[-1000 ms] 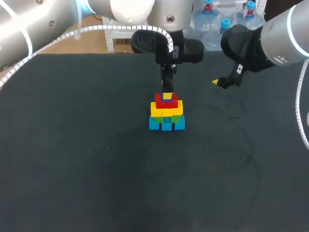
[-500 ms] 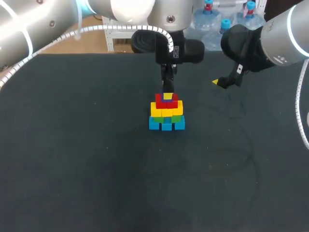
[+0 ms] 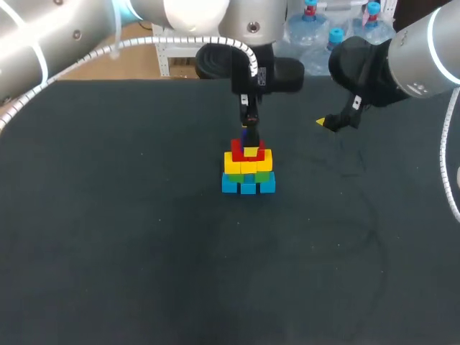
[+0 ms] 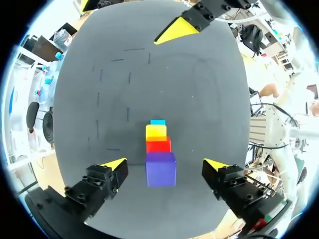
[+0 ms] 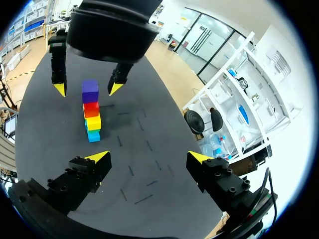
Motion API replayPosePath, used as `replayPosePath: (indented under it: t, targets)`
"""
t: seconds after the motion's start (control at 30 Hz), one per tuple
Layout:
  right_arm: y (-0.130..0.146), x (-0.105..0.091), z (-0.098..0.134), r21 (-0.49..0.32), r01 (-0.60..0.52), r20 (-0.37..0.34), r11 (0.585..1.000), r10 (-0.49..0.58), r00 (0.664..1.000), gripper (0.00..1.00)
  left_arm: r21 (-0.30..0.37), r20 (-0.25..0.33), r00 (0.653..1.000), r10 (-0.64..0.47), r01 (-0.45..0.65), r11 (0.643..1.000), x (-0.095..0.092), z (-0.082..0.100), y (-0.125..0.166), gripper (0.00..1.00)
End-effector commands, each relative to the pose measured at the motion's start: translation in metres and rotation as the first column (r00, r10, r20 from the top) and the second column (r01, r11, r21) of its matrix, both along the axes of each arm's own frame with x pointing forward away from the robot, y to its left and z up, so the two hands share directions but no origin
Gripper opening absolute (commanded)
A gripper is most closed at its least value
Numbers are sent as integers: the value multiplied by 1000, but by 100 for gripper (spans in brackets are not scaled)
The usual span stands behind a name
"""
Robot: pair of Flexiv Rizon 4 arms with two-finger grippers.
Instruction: Place the blue cubes, place green cubes on the blue cubes, place the yellow cubes on the green cubes, then place the red cubes on the yellow cubes, and place purple cube on the red cubes.
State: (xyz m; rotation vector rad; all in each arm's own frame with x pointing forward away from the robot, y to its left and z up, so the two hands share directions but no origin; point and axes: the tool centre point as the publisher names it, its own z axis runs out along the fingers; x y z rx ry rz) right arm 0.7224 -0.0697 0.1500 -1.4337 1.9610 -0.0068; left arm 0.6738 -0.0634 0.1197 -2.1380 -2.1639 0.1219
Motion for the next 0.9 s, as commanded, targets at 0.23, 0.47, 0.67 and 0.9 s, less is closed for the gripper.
replayPosePath:
  t: [0.23, 0.47, 0.67, 0.9]
  targets:
    - [1, -3, -2, 0, 9, 13, 1000, -9, 1000, 100, -29, 33, 999, 29, -29, 999, 3, 23, 13, 100]
    - [1, -3, -2, 0, 9, 13, 1000, -9, 1000, 100, -44, 63, 997, 50, -47, 998, 5, 39, 24, 100]
    - [1, -3, -2, 0, 9, 13, 1000, -9, 1000, 100, -54, 91, 993, 78, -73, 996, 5, 49, 35, 100]
    - [1, -3, -2, 0, 9, 13, 1000, -9, 1000, 100, -49, 156, 978, 135, -129, 990, 6, 61, 55, 100]
